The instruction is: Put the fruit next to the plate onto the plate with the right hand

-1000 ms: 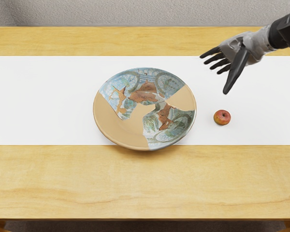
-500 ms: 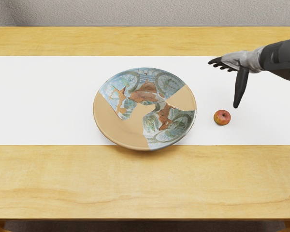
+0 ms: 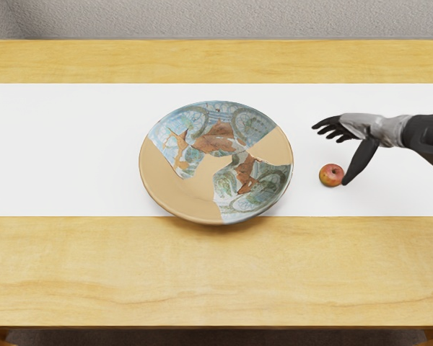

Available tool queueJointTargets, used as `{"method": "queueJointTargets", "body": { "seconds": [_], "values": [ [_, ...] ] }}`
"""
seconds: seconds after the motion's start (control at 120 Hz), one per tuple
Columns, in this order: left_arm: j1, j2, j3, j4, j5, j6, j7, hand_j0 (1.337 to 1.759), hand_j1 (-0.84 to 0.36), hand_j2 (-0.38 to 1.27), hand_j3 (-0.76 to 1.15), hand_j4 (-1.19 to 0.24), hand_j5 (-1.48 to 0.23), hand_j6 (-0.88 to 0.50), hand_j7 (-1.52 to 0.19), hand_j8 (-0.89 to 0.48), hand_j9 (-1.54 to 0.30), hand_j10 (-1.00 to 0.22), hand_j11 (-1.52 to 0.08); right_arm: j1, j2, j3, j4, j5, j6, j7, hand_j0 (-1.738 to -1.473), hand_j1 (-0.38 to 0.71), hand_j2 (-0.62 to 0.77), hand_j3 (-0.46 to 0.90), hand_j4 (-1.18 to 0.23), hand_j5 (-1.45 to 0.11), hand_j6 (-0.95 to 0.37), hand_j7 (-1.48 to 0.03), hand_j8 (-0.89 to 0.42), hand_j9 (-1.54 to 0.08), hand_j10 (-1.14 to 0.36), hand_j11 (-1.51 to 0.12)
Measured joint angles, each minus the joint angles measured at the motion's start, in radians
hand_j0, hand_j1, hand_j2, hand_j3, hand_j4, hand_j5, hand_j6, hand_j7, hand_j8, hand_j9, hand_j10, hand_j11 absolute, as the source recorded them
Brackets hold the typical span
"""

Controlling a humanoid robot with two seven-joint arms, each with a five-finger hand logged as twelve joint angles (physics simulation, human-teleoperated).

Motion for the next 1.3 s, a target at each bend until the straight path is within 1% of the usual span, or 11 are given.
{"method": "queueJointTargets", "body": {
  "seconds": [0.092, 0.267, 0.408, 0.475, 0.633, 0.767, 0.9, 0.975, 1.142, 1.3],
  "values": [
    [0.000, 0.000, 0.000, 0.000, 0.000, 0.000, 0.000, 1.658, 0.34, 0.00, 0.00, -0.01, -0.01, -0.01, -0.01, -0.01, -0.01, -0.01, -0.01, -0.044, -0.007, 0.023, 0.000, -0.002, -0.044, 0.005, -1.658, -0.10, -0.04, 0.00, -0.21, -0.27, -0.21, -0.27, -0.21, -0.27, -0.21, -0.27],
    [-0.001, 0.000, 0.000, 0.000, 0.000, 0.000, 0.000, 1.658, 0.34, 0.00, 0.00, -0.01, -0.01, -0.01, -0.01, -0.01, -0.01, -0.01, -0.01, -0.105, -0.005, 0.051, 0.000, -0.003, -0.116, 0.009, -1.658, -0.07, -0.04, 0.00, -0.23, -0.30, -0.23, -0.30, -0.23, -0.30, -0.23, -0.30],
    [0.000, 0.000, 0.000, 0.000, 0.000, 0.000, 0.000, 1.658, 0.34, 0.00, 0.00, -0.01, -0.01, -0.01, -0.01, -0.01, -0.01, -0.01, -0.01, -0.137, -0.001, 0.066, -0.001, -0.003, -0.145, 0.009, -1.658, -0.03, -0.05, 0.00, -0.27, -0.35, -0.27, -0.35, -0.27, -0.35, -0.27, -0.35],
    [-0.001, 0.000, 0.000, 0.000, 0.000, 0.000, 0.000, 1.658, 0.34, 0.00, 0.00, -0.01, -0.01, -0.01, -0.01, -0.01, -0.01, -0.01, -0.01, -0.147, 0.016, 0.068, -0.003, -0.003, -0.150, 0.009, -1.658, -0.01, -0.05, 0.00, -0.29, -0.37, -0.29, -0.37, -0.29, -0.37, -0.29, -0.37],
    [0.000, 0.000, 0.000, 0.000, 0.000, 0.000, 0.000, 1.658, 0.34, 0.00, 0.00, -0.01, -0.01, -0.01, -0.01, -0.01, -0.01, -0.01, -0.01, -0.156, 0.036, 0.070, -0.005, -0.004, -0.154, 0.009, -1.658, 0.07, -0.07, 0.00, -0.35, -0.45, -0.35, -0.45, -0.35, -0.45, -0.35, -0.45],
    [0.000, 0.000, 0.000, 0.000, 0.000, 0.000, 0.000, 1.658, 0.34, 0.00, 0.00, -0.01, -0.01, -0.01, -0.01, -0.01, -0.01, -0.01, -0.01, -0.157, 0.039, 0.070, -0.005, -0.004, -0.154, 0.009, -1.658, 0.14, -0.08, 0.00, -0.41, -0.54, -0.41, -0.54, -0.41, -0.54, -0.41, -0.54],
    [0.000, 0.000, 0.000, 0.000, 0.000, 0.000, 0.000, 1.658, 0.34, 0.00, 0.00, -0.01, -0.01, -0.01, -0.01, -0.01, -0.01, -0.01, -0.01, -0.158, 0.038, 0.071, -0.005, -0.003, -0.154, 0.009, -1.657, 0.20, -0.08, 0.00, -0.46, -0.61, -0.47, -0.60, -0.46, -0.61, -0.46, -0.61],
    [0.000, 0.000, 0.000, 0.000, 0.000, 0.000, 0.000, 1.658, 0.34, 0.00, 0.00, -0.01, -0.01, -0.01, -0.01, -0.01, -0.01, -0.01, -0.01, -0.158, 0.037, 0.071, -0.005, -0.003, -0.154, 0.009, -1.657, 0.21, -0.07, 0.00, -0.48, -0.64, -0.49, -0.63, -0.44, -0.64, -0.48, -0.64],
    [0.000, 0.000, 0.000, 0.000, 0.000, 0.000, 0.000, 1.658, 0.34, 0.00, 0.00, -0.01, -0.01, -0.01, -0.01, -0.01, -0.01, -0.01, -0.01, -0.155, 0.035, 0.071, -0.005, -0.003, -0.151, 0.008, -1.657, 0.24, 0.00, 0.00, -0.52, -0.71, -0.53, -0.69, -0.39, -0.70, -0.45, -0.70],
    [0.000, 0.000, 0.000, 0.000, 0.000, 0.000, 0.000, 1.658, 0.34, 0.00, 0.00, -0.01, -0.01, -0.01, -0.01, -0.01, -0.01, -0.01, -0.01, -0.143, 0.032, 0.070, -0.005, -0.004, -0.142, 0.007, -1.657, 0.25, 0.04, 0.00, -0.55, -0.74, -0.56, -0.72, -0.39, -0.73, -0.44, -0.73]
  ]
}}
